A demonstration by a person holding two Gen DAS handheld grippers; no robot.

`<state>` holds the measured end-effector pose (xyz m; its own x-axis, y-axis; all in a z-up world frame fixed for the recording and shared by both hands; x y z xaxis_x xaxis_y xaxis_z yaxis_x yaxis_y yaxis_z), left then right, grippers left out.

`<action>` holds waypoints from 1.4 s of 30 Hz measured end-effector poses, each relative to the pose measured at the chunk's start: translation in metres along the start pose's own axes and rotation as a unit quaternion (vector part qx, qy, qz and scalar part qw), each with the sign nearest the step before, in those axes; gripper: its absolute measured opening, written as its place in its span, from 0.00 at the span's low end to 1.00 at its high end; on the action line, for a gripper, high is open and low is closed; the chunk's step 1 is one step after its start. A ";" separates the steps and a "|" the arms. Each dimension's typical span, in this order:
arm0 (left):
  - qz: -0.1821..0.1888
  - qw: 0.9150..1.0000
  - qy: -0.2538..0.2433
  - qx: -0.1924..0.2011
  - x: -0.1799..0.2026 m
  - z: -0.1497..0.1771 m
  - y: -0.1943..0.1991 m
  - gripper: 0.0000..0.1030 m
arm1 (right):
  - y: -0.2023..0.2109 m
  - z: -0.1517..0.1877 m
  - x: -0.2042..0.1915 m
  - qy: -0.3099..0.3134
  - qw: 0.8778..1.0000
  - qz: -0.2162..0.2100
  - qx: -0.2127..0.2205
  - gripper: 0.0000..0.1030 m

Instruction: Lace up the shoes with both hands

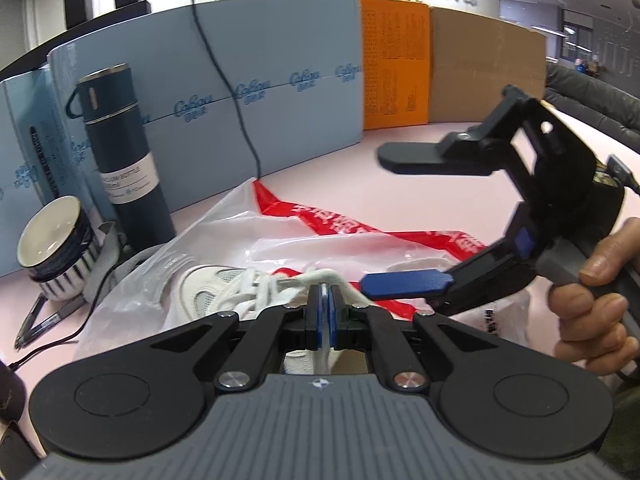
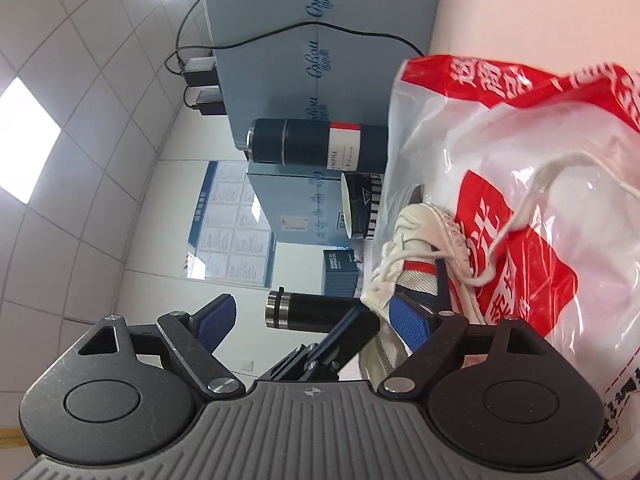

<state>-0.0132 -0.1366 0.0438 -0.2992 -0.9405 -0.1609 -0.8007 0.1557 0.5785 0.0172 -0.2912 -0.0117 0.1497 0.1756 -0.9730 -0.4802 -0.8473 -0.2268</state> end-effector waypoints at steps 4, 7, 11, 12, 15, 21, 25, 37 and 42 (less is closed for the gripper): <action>-0.006 1.000 0.004 0.000 0.000 -0.001 -0.003 0.03 | 0.002 0.001 0.001 -0.008 1.000 0.001 0.004 0.81; -0.008 1.000 0.005 -0.002 0.000 0.000 -0.002 0.03 | 0.004 0.000 0.001 -0.006 1.000 0.013 0.009 0.82; 0.000 1.000 0.007 -0.002 -0.001 0.002 0.008 0.09 | 0.005 0.000 0.003 -0.008 1.000 0.015 0.011 0.82; 0.003 1.000 0.008 -0.002 -0.001 0.003 0.011 0.09 | 0.005 0.000 0.003 -0.008 1.000 0.017 0.011 0.82; 0.005 1.000 -0.003 -0.006 0.002 0.007 0.013 0.10 | 0.005 0.002 0.005 -0.010 1.000 0.020 0.010 0.82; -0.005 1.000 -0.007 -0.001 0.006 0.007 0.008 0.01 | 0.006 0.003 0.005 -0.011 1.000 0.021 0.010 0.83; -0.005 1.000 0.011 0.007 0.002 0.001 0.003 0.01 | 0.006 0.004 0.005 -0.008 1.000 0.021 0.008 0.83; -0.013 0.999 0.020 0.033 0.007 -0.001 0.034 0.34 | -0.002 -0.004 -0.010 0.052 0.997 0.055 0.011 0.82; 0.018 1.000 0.000 0.003 0.037 0.014 0.032 0.34 | -0.018 -0.002 -0.009 0.086 0.993 0.084 -0.016 0.58</action>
Point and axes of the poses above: each gripper's, at about its wrist camera, not at the fingertips, and y roughly against the way its jaws point, x to its right, z to its underside, the point moved 7 cm from there along -y, roughly the way its jaws point, and after that the axes turned 10 degrees about -z, right-handed, at the moved point
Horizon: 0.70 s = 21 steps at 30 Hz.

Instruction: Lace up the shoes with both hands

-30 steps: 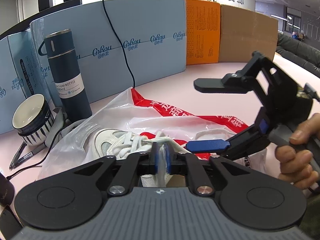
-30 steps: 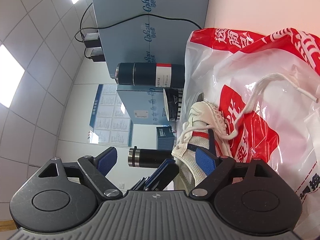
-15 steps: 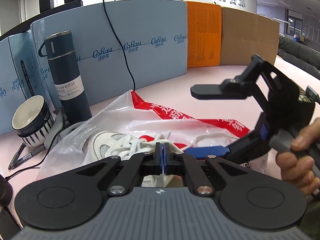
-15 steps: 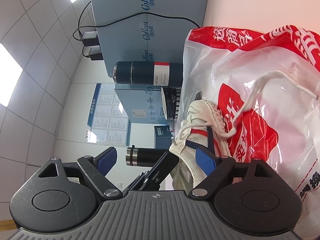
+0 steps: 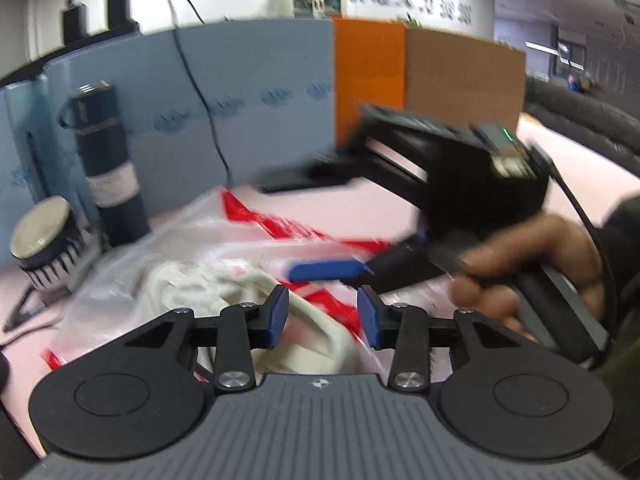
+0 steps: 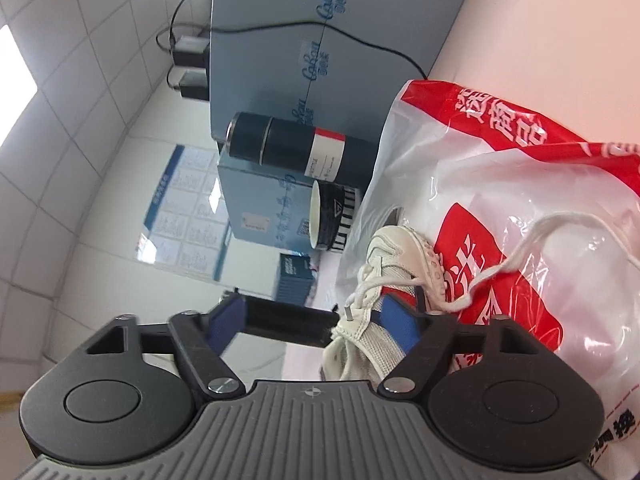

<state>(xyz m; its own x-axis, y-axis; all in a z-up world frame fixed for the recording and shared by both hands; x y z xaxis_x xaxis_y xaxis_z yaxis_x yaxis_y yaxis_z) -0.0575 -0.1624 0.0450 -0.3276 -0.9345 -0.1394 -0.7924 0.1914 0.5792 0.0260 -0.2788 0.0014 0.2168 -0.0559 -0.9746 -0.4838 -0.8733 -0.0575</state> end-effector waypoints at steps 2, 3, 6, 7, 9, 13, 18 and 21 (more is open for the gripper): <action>-0.022 1.000 -0.002 -0.012 0.002 0.005 -0.006 0.36 | -0.005 0.003 0.000 0.015 1.000 0.014 -0.014 0.52; -0.028 1.000 0.004 -0.013 0.001 0.007 -0.007 0.39 | -0.006 0.003 0.000 0.019 1.000 0.016 -0.016 0.51; -0.037 0.999 0.032 -0.010 -0.005 0.007 -0.008 0.62 | -0.006 0.002 0.003 0.020 0.999 0.026 -0.013 0.37; -0.037 0.999 0.037 -0.012 -0.006 0.007 -0.009 0.62 | -0.006 0.002 0.004 0.018 0.999 0.030 -0.012 0.34; -0.032 0.998 0.043 -0.020 -0.006 0.006 -0.014 0.62 | -0.007 0.001 0.007 0.021 0.999 0.041 -0.014 0.23; -0.026 0.998 0.040 -0.046 -0.001 0.006 -0.022 0.62 | -0.009 0.001 0.011 0.031 0.998 0.057 -0.021 0.10; -0.020 0.995 0.042 -0.083 0.004 0.015 -0.030 0.60 | -0.006 0.002 0.018 -0.008 0.999 0.046 -0.012 0.09; -0.022 0.995 0.033 -0.091 0.008 0.018 -0.031 0.61 | -0.002 0.002 0.025 -0.062 0.998 0.024 0.006 0.08</action>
<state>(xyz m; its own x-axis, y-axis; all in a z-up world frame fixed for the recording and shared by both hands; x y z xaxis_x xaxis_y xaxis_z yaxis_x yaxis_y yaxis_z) -0.0448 -0.1702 0.0121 -0.2558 -0.9594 -0.1191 -0.6964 0.0975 0.7110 0.0306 -0.2770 -0.0236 0.0872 -0.0375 -0.9955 -0.5018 -0.8649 -0.0114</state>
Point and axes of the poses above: each gripper's, at about its wrist camera, not at the fingertips, and y roughly against the way its jaws point, x to its right, z to its underside, the point moved 7 cm from there along -y, roughly the way its jaws point, and after that the axes turned 10 degrees about -z, right-handed, at the moved point
